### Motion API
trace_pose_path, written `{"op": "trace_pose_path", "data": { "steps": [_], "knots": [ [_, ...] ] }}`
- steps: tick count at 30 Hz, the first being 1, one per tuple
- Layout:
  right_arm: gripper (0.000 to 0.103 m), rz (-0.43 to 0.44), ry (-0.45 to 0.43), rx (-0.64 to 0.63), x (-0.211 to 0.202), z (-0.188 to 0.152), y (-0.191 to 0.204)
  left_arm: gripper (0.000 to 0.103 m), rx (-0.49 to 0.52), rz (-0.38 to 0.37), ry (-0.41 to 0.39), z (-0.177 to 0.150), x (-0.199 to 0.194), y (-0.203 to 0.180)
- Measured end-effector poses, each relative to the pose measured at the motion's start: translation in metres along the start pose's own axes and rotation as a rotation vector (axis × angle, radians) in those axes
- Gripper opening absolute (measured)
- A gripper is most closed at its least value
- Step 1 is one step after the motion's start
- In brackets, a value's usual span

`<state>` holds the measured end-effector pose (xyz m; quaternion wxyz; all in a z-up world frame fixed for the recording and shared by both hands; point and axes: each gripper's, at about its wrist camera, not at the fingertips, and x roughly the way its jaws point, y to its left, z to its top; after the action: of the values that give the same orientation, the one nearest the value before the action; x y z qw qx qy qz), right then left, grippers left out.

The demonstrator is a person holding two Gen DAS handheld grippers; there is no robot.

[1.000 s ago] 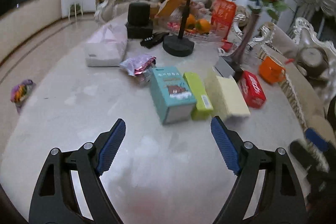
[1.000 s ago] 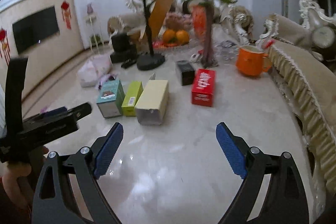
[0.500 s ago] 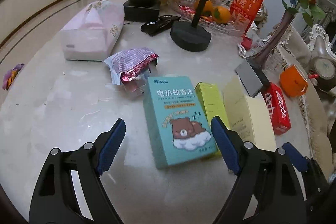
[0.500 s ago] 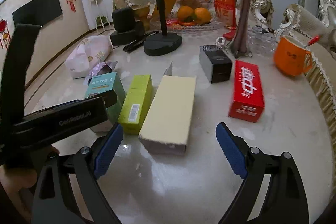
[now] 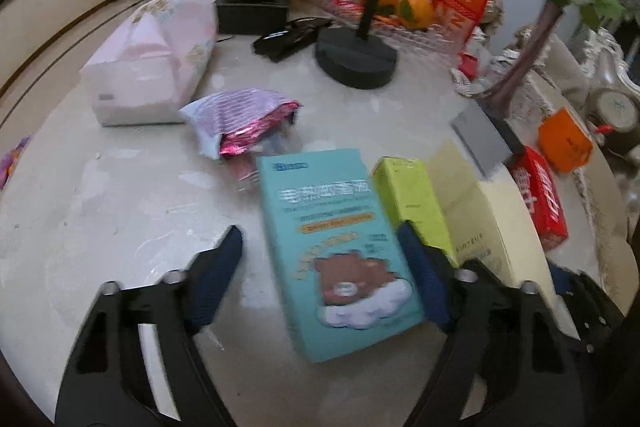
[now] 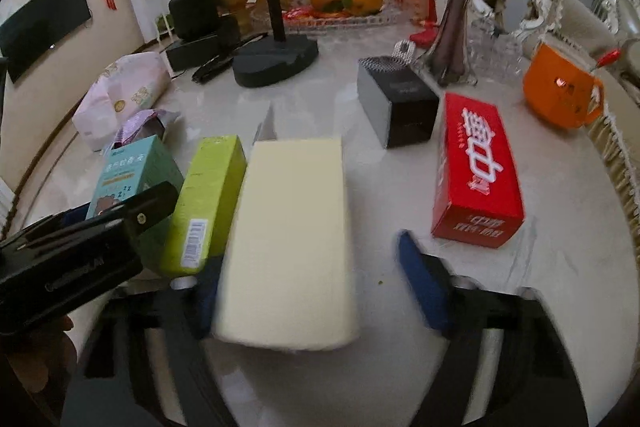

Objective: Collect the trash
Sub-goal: 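Grasp teal mosquito-liquid box with left gripper while right gripper grasps pale yellow box, then carry both boxes over the wastebasket and open both grippers to drop them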

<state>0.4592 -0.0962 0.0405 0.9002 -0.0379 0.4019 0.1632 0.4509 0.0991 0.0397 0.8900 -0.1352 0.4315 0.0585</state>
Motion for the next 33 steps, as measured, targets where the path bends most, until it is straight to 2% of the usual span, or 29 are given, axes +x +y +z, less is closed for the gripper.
{"op": "trace_pose_path", "data": {
  "steps": [2,4,9,13,24,29,33],
  "knots": [
    [0.047,0.003,0.004,0.007,-0.003,-0.003,-0.001,0.052,0.025,0.017,-0.002,-0.001,-0.003,-0.003],
    [0.046,0.011,-0.006,0.013,-0.009,-0.008,-0.003,0.050,0.042,0.014,0.002,-0.003,-0.005,-0.002],
    [0.045,0.025,-0.021,0.036,-0.023,-0.015,-0.006,0.049,0.011,-0.003,0.002,-0.011,-0.015,0.008],
    [0.045,0.038,-0.039,0.044,-0.039,-0.021,-0.007,0.049,0.011,-0.015,-0.027,-0.022,-0.031,0.011],
    [0.045,0.121,-0.114,0.071,-0.108,-0.062,-0.006,0.049,0.096,-0.050,-0.157,-0.072,-0.126,0.009],
    [0.045,0.155,-0.170,0.060,-0.159,-0.101,-0.003,0.049,0.142,-0.072,-0.200,-0.107,-0.170,0.005],
    [0.045,0.232,-0.188,0.064,-0.206,-0.144,-0.003,0.049,0.167,-0.146,-0.217,-0.152,-0.216,0.009]
  ]
}}
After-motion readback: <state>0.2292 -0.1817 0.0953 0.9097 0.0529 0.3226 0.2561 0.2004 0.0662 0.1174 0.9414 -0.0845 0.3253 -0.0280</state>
